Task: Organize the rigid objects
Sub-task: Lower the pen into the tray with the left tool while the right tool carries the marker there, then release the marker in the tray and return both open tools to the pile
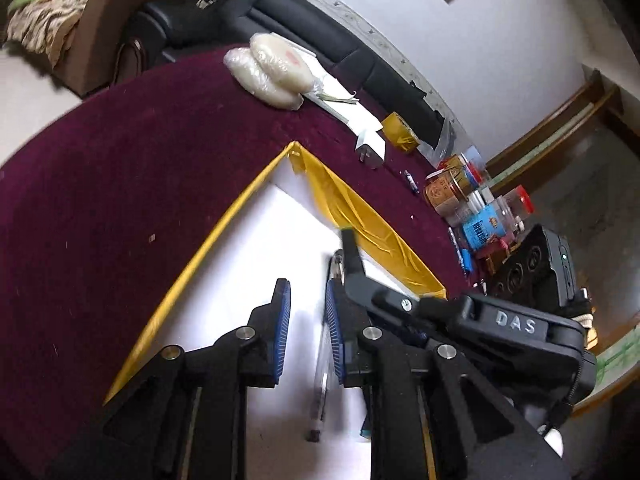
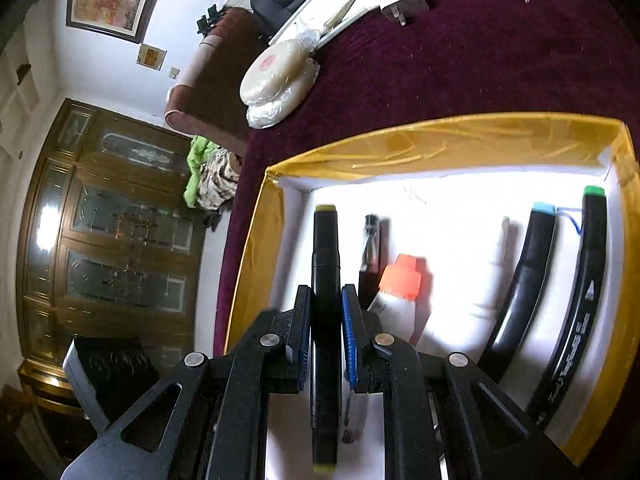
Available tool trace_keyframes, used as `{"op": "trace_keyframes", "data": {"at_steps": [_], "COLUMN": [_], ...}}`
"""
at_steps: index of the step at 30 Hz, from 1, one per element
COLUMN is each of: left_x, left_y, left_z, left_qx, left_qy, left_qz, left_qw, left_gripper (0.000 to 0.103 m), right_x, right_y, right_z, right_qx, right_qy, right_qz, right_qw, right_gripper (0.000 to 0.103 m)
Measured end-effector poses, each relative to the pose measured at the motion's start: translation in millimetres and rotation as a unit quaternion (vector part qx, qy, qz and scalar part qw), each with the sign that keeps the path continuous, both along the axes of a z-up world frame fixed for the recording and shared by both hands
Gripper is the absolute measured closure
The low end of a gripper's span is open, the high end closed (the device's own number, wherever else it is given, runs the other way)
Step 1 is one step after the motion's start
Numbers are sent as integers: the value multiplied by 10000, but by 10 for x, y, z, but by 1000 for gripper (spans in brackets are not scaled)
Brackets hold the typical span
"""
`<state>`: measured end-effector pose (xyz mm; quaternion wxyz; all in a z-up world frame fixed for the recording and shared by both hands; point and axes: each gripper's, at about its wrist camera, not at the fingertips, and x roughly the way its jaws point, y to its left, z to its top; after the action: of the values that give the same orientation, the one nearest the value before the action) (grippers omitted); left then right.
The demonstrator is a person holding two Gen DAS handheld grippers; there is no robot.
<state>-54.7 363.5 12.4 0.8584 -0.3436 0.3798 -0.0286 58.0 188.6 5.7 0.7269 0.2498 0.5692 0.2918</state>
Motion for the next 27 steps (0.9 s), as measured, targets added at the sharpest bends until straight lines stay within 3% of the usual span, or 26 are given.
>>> {"op": "trace_keyframes", "data": {"at_steps": [6, 11, 14, 17, 19, 20, 22, 27], "left_x": [-128, -254, -319, -366, -394, -407, -428, -477], "left_y": [66, 35, 2, -81, -188, -236, -419, -992], "left_z": [96, 315, 406, 477, 551, 581, 683, 840], "left_qx": [-520, -268, -216, -228, -270, -272, -301, -356], "left_qy": [-330, -619, -674, -677, -733, -763, -859, -1026], "left_qz": [189, 243, 171, 92, -48, -113, -317, -889], "left_qw": [9979, 9974, 9973, 9974, 9969, 9967, 9953, 9901], "left_gripper": [48, 43, 39, 37, 34, 33, 30, 28], "right_x": [-26, -69, -209, -437, -586, -636, -675, -737], "right_y": [-80, -312, -630, -1135, -1561, -1794, -2335, -3488], "right_z": [153, 471, 698, 918, 1031, 1044, 1001, 696], "right_qx": [-98, -49, -289, -667, -1048, -1180, -1391, -1524], "right_qy": [-286, -849, -1392, -2083, -2563, -2682, -2591, -1805], "right_qz": [25, 98, 69, -158, -551, -783, -1286, -2181], "right_qw": [9995, 9963, 9898, 9757, 9593, 9529, 9471, 9469], "right_gripper": [87, 81, 77, 62, 32, 26, 25, 26]}}
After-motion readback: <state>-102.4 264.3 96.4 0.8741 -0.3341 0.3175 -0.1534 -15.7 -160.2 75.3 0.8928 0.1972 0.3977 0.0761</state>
